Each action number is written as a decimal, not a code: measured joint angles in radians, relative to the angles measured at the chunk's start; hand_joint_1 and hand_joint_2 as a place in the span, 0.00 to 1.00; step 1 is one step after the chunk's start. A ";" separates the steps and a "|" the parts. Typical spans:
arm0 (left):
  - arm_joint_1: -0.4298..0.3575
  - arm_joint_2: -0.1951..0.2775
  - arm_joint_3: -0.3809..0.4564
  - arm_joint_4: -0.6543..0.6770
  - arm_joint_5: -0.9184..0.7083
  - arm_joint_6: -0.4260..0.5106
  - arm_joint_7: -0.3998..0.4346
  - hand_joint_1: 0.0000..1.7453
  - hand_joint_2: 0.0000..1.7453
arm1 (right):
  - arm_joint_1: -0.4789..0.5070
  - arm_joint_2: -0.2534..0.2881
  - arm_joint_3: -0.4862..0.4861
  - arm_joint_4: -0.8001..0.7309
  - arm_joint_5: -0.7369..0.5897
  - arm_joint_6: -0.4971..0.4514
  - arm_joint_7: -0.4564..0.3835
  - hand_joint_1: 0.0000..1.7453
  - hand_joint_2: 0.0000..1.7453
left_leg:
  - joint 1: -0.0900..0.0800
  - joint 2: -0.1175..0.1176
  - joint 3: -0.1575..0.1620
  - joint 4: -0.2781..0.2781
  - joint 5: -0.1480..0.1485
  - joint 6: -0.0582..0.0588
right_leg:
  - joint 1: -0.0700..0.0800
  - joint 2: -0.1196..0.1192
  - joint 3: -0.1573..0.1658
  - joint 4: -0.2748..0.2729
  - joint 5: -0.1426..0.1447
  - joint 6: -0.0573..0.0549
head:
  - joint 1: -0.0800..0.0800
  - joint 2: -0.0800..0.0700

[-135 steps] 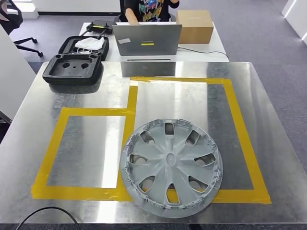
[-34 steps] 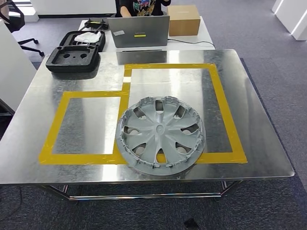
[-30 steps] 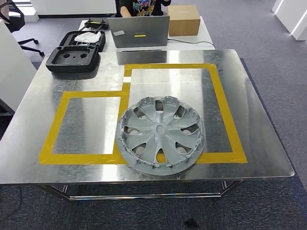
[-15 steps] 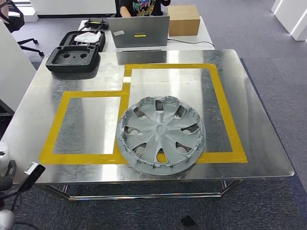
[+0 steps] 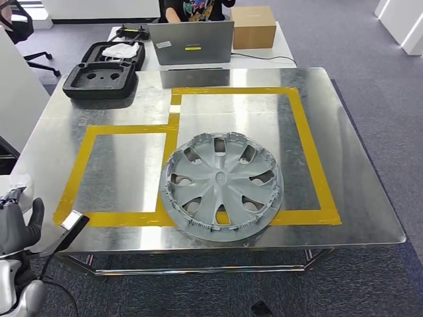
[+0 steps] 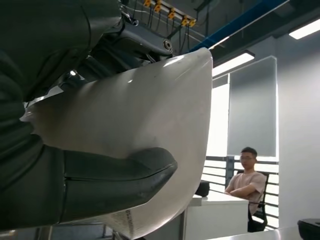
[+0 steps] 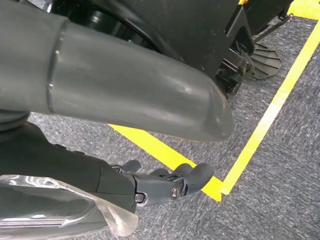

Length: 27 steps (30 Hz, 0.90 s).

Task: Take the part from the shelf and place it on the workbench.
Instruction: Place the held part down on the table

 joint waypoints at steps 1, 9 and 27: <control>-0.001 0.002 -0.006 -0.001 -0.019 -0.011 0.003 1.00 1.00 | 0.000 0.000 0.001 0.000 0.003 0.000 0.001 0.00 0.00 | 0.000 0.000 0.000 0.000 0.000 0.000 | 0.000 0.000 0.000 0.000 0.000 0.000 | 0.000 0.000; -0.088 0.046 -0.109 0.166 -0.117 -0.052 0.086 1.00 1.00 | -0.016 0.000 0.033 0.000 0.030 0.016 0.018 0.00 0.00 | 0.000 0.000 0.000 0.000 0.001 0.000 | 0.000 0.000 0.000 0.000 0.000 0.000 | 0.000 0.000; -0.323 0.083 -0.341 0.603 -0.121 -0.025 0.145 1.00 1.00 | -0.042 0.000 0.087 0.000 0.043 0.046 0.039 0.00 0.00 | 0.000 0.000 -0.002 0.001 0.002 0.001 | 0.000 -0.001 -0.002 0.001 0.001 0.001 | 0.000 0.000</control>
